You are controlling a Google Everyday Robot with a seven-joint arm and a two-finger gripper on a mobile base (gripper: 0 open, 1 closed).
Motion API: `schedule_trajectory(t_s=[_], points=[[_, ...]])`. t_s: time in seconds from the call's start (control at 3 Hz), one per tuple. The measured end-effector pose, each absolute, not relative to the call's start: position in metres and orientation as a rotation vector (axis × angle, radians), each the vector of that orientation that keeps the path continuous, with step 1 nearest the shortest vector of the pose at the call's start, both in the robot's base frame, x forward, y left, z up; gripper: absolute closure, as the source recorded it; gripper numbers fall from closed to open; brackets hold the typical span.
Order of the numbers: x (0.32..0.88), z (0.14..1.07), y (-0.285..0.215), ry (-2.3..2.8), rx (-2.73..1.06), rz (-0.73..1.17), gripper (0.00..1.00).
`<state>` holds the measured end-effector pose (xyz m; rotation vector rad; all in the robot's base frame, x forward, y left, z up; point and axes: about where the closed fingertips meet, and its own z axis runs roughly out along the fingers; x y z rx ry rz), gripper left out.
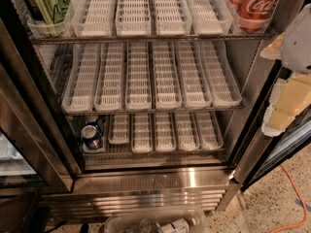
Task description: Pick pepsi can from bottom shelf of fridge
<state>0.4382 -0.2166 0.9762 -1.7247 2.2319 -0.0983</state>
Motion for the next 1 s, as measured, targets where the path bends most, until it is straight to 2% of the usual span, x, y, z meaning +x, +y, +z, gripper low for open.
schedule_trajectory(t_s=[0.67, 1.0], points=[[0.44, 0.969, -0.216, 2.227, -1.698, -0.099, 0.0], [0.441, 0.927, -0.208, 2.227, -1.664, -0.049, 0.0]])
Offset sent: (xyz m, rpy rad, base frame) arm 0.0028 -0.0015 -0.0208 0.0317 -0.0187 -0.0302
